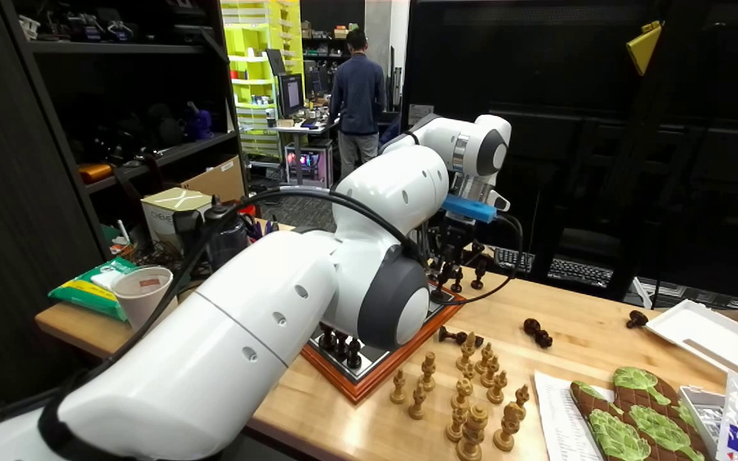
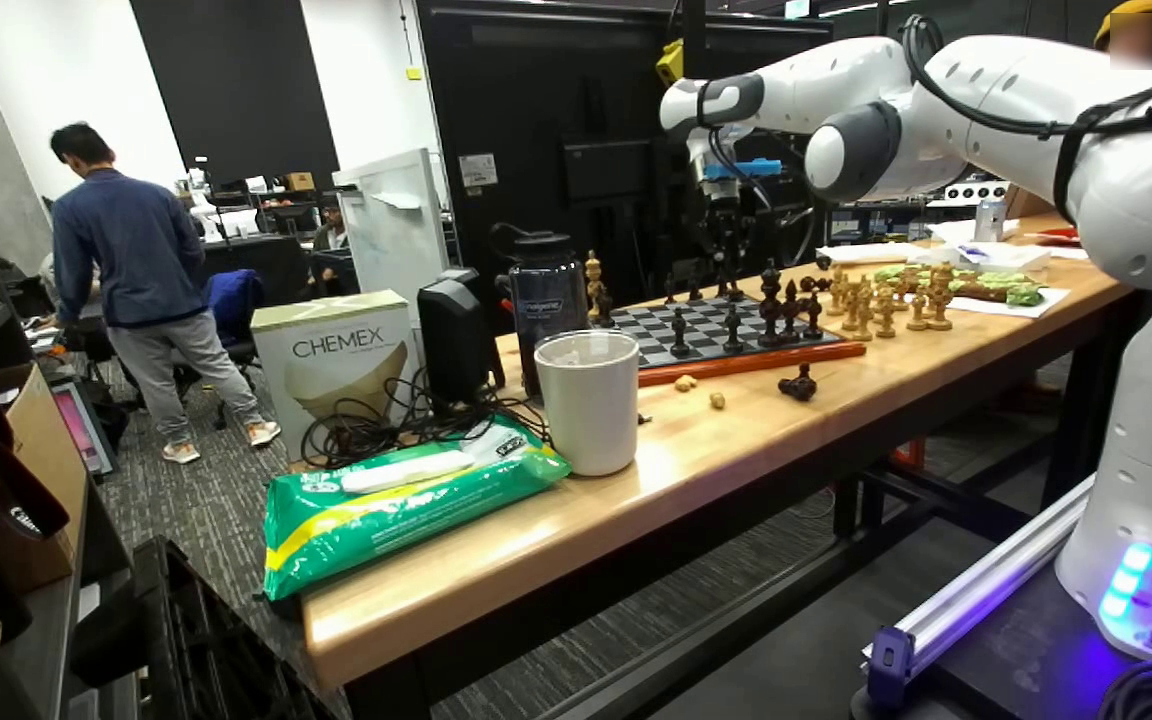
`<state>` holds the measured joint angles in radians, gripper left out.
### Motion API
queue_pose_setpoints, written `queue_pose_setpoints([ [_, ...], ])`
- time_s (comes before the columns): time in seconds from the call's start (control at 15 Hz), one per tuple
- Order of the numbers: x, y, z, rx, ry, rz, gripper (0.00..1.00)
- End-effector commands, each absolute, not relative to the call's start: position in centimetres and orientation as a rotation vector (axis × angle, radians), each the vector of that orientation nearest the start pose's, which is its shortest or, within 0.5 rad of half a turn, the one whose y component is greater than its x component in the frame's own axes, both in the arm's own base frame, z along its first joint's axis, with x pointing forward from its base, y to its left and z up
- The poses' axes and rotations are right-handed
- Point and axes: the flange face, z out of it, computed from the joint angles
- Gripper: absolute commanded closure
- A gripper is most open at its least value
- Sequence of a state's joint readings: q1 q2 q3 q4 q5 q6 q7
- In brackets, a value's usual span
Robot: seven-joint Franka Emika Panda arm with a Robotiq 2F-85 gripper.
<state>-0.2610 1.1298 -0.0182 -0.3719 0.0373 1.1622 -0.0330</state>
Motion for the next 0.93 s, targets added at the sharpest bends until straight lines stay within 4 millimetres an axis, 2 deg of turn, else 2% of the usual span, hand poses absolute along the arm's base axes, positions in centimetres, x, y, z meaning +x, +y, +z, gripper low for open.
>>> queue_pose_setpoints([
  [0.0, 72.2, -19.5, 37.7, -3.035, 0.33, 0.478, 0.94],
  [0.33, 72.3, -19.8, 38.1, -3.037, 0.339, 0.442, 0.94],
  [0.87, 72.4, -19.8, 40.2, -3.059, 0.391, 0.379, 0.94],
])
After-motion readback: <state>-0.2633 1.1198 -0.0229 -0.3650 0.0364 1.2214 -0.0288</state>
